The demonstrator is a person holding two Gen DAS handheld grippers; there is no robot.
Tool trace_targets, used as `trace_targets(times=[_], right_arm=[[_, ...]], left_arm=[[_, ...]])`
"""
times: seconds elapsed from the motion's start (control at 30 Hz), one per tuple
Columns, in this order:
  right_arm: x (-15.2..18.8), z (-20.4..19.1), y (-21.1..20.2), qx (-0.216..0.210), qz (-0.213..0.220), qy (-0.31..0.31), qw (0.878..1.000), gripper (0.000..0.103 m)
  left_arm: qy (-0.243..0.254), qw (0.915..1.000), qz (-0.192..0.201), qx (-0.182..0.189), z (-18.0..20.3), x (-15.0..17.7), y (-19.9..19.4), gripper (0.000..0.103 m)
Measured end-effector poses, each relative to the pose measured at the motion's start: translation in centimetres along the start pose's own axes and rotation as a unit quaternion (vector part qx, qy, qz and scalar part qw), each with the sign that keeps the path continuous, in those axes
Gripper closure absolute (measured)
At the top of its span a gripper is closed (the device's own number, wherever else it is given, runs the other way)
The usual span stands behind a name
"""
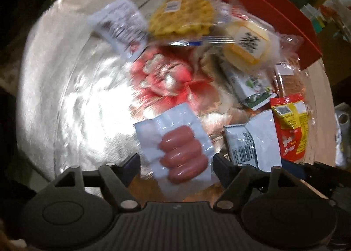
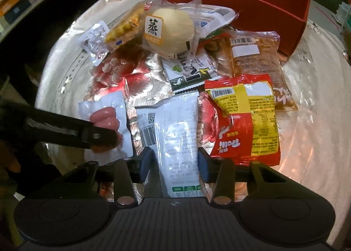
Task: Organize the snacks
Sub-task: 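Close the left gripper on the sausage pack while the right gripper closes on the white-green bar, then lift the sausage pack and white-green bar and carry both over the red box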
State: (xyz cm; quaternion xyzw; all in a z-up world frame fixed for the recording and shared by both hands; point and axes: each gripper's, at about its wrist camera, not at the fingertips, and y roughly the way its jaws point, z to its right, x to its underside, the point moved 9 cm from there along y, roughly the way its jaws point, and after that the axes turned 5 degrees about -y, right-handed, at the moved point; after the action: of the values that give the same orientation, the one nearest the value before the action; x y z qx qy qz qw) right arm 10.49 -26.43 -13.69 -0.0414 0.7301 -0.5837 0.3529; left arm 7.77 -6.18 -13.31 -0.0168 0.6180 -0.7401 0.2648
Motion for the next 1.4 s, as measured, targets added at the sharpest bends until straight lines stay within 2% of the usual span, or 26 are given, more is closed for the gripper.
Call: trace_targets(times=[0.07,0.13,0.17,0.27,0.43,0.57,0.8,1.1,1.23,1.4], right_arm=[[0.0,0.6,-0.5,-0.007,0.005,0.012,1.0,0.057],[0.1,1.0,-0.9,-0.011,0.011,0.018,1.0,0.06],[0.1,1.1,-1.1,-0.012,0.014,0.02,1.0,0.06],[-0.2,1.1,-1.9,-0.019,0.028,0.025,0.999,0.06],[-0.9,0.9,-2.9,-0.031,0.046,0.033,0.998,0.061],[-1.8,0.1,-4.1,-0.051,0.066,0.037,0.996,0.061],[-2.9,0.0,-5.1,-0.078,0.083,0.07,0.991,0.061],[-4.6,0.1,-7.1,-0.083,0.12,0.084,0.986,0.061],[-6.3,0.5,-8.5,-0.091,0.148,0.091,0.981,0.061],[-8.6,2.4,-9.7,-0.078,0.174,0.107,0.976,0.061]], left_arm=[[0.018,0.9996,0.003,-0.021,0.5,0.3,0.1,0.045],[0.022,0.9997,0.0,-0.014,0.7,0.1,-0.1,0.047],[0.022,0.9997,0.003,-0.008,0.9,-0.4,-0.3,0.052],[0.031,0.9992,0.02,-0.014,0.5,-2.0,-1.5,0.052],[0.036,0.9983,0.046,0.009,-0.2,-5.0,-4.3,0.052],[0.027,0.9973,0.056,0.037,-1.3,-6.2,-6.2,0.052],[0.014,0.9963,0.037,0.076,-2.0,-6.1,-6.1,0.052],[0.02,0.988,0.071,0.136,-0.7,-7.7,-9.6,0.052],[0.023,0.9838,0.096,0.15,0.1,-9.6,-10.9,0.052],[0.023,0.9782,0.118,0.169,1.9,-12.6,-11.6,0.052]])
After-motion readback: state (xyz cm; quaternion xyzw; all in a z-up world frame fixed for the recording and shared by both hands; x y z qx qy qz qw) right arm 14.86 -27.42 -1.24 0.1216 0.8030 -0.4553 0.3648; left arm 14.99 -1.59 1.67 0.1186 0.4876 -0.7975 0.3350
